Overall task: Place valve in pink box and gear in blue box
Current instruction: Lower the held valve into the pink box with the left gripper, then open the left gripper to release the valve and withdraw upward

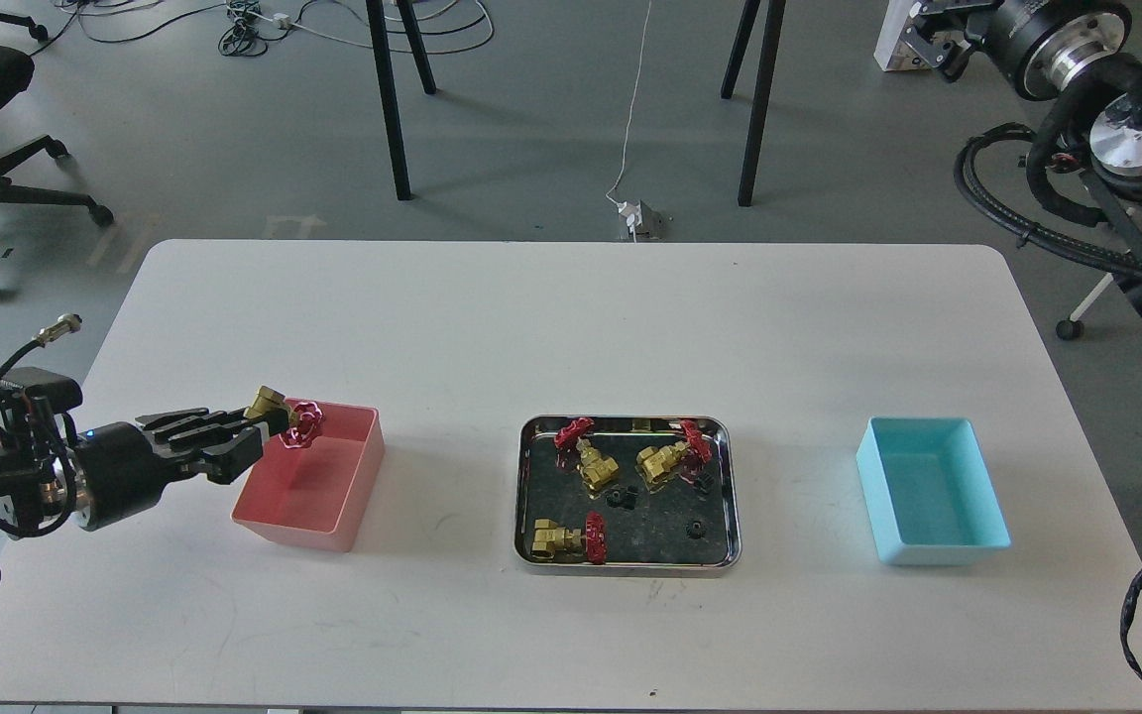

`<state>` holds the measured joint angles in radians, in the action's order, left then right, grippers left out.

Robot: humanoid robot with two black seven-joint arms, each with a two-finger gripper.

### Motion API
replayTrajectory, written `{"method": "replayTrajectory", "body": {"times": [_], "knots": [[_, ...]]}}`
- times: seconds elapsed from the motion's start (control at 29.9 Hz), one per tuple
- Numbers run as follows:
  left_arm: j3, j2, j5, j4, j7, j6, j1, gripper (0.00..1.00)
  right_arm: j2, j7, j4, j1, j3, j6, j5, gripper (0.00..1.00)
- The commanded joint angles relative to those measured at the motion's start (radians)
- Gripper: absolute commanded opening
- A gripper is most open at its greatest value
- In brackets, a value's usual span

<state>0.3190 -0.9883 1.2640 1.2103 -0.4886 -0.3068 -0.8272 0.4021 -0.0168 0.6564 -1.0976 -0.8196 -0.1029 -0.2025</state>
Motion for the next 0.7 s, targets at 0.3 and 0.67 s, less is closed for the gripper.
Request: {"method": "replayTrajectory", "body": {"times": [0.3, 0.67], "knots": [[0.008, 0.034, 0.06, -0.023, 0.0, 0.002, 0.016, 0.19, 0.0, 0.0, 0.0, 0.024, -0.003, -0.001, 0.0, 1.0], [0.012, 0.12, 0.06, -0.136, 0.0, 0.006, 0.04, 0.21, 0.001, 0.0, 0.002, 0.041, -0.006, -0.005, 0.0, 1.0]]}}
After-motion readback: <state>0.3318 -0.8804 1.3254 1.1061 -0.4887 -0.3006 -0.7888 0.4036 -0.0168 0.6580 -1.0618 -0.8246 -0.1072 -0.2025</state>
